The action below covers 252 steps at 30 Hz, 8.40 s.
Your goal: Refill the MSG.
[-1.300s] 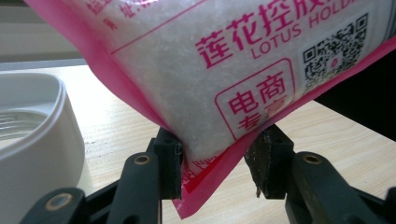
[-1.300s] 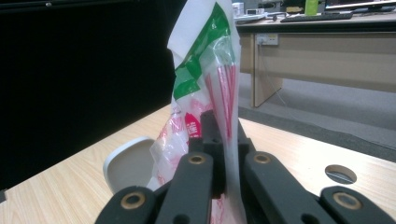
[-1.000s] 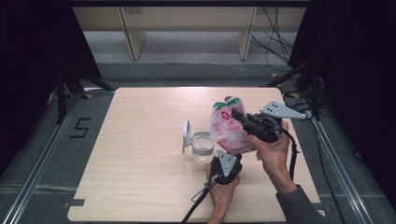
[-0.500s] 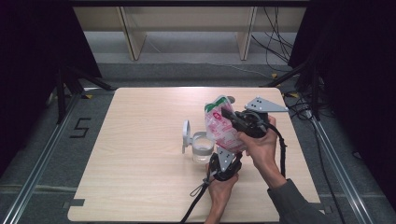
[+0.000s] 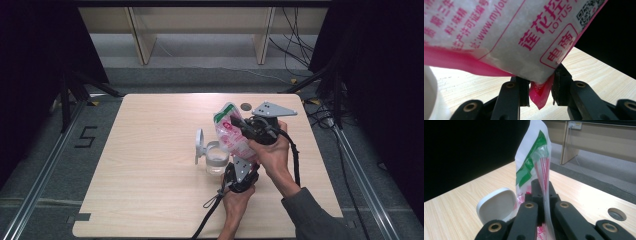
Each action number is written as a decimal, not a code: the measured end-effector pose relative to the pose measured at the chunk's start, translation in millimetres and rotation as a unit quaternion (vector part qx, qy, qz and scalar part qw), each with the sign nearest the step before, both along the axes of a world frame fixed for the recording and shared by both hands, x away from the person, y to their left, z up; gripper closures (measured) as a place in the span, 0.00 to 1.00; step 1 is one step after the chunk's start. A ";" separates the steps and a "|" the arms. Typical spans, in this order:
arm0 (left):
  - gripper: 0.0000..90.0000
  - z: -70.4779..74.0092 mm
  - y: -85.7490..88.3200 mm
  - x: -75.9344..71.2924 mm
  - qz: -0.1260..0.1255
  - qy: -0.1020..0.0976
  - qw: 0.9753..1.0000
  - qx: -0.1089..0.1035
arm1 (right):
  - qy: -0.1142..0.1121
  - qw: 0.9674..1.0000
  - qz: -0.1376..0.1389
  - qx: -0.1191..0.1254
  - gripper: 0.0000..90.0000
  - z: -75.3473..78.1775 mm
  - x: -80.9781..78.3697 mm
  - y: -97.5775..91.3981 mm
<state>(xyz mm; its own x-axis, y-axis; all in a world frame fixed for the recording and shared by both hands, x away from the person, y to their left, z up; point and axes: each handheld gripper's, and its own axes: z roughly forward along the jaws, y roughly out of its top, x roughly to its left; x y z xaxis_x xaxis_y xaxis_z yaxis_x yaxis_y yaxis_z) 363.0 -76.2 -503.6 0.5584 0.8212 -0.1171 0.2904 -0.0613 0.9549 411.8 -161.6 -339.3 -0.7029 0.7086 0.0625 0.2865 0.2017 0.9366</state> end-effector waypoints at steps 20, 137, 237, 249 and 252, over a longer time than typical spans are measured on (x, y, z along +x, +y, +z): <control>0.80 1.3 -2.0 12.6 -0.017 0.003 1.000 0.005 | 0.005 0.999 0.007 -0.038 1.00 1.0 10.6 11.6; 0.80 -1.7 2.5 13.2 -0.071 -0.013 0.997 -0.022 | 0.017 0.996 0.035 -0.082 1.00 -4.1 15.8 35.7; 0.81 2.5 8.1 7.9 -0.095 -0.027 0.994 -0.042 | 0.006 0.993 0.041 -0.112 1.00 -4.7 15.6 54.5; 0.81 2.2 8.0 8.0 -0.096 -0.031 0.994 -0.045 | 0.017 0.993 0.041 -0.112 1.00 -5.3 14.1 56.1; 0.81 2.3 8.5 8.4 -0.095 -0.030 0.994 -0.045 | 0.010 0.993 0.044 -0.111 1.00 -4.9 15.7 55.5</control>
